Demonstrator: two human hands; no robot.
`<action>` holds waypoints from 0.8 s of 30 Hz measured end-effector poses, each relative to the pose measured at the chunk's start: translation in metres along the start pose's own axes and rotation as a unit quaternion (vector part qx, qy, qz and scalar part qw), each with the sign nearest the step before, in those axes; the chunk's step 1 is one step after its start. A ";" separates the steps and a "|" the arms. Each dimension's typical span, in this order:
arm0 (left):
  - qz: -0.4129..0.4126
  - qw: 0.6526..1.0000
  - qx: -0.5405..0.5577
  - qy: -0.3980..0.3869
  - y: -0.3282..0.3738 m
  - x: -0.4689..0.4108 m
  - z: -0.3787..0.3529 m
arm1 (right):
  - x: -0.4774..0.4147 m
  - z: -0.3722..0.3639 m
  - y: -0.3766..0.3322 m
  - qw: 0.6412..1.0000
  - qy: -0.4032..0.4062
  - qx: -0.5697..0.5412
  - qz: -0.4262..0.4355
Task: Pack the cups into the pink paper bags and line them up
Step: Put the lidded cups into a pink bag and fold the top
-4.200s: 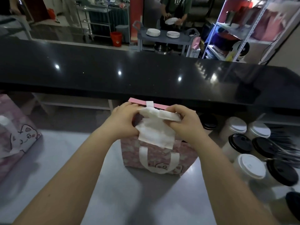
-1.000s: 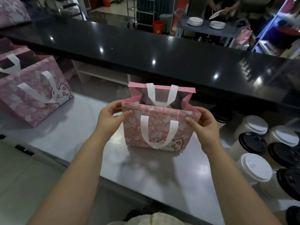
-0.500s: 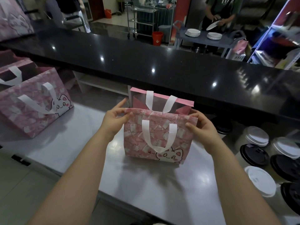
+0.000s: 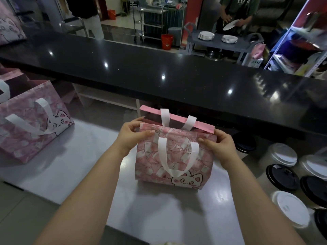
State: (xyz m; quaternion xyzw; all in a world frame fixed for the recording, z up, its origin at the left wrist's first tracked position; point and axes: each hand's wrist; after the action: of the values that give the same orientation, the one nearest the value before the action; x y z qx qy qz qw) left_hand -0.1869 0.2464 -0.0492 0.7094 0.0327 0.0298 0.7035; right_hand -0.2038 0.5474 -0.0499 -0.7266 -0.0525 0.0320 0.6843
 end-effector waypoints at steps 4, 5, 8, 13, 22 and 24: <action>-0.053 0.997 0.016 0.054 -0.008 -0.002 -0.006 | 0.003 0.003 0.010 1.000 0.010 -0.008 0.021; -0.061 0.995 0.005 0.079 -0.009 -0.002 -0.008 | 0.004 0.005 0.011 1.000 -0.014 -0.008 0.007; -0.084 0.988 -0.008 0.131 -0.011 0.000 -0.011 | 0.007 0.005 0.010 0.999 -0.032 0.039 -0.004; -0.062 0.982 0.009 0.178 -0.006 0.004 -0.012 | 0.007 -0.013 0.007 0.996 0.077 0.037 0.036; -0.053 0.981 0.083 0.167 -0.002 0.036 -0.012 | 0.021 -0.023 0.012 0.984 0.146 0.029 0.100; -0.054 0.987 0.059 0.136 0.001 0.042 -0.007 | 0.024 -0.019 0.009 0.987 0.123 0.036 0.100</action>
State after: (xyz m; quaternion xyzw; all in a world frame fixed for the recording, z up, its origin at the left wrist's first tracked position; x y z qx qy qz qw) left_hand -0.1460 0.2573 -0.0487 0.7362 0.1683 0.0858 0.6499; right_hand -0.1774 0.5311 -0.0570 -0.7018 0.1059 0.0123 0.7044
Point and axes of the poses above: each hand's wrist, its own x-axis away from the middle knuckle, its own z-axis out of the back of the hand, y = z × x
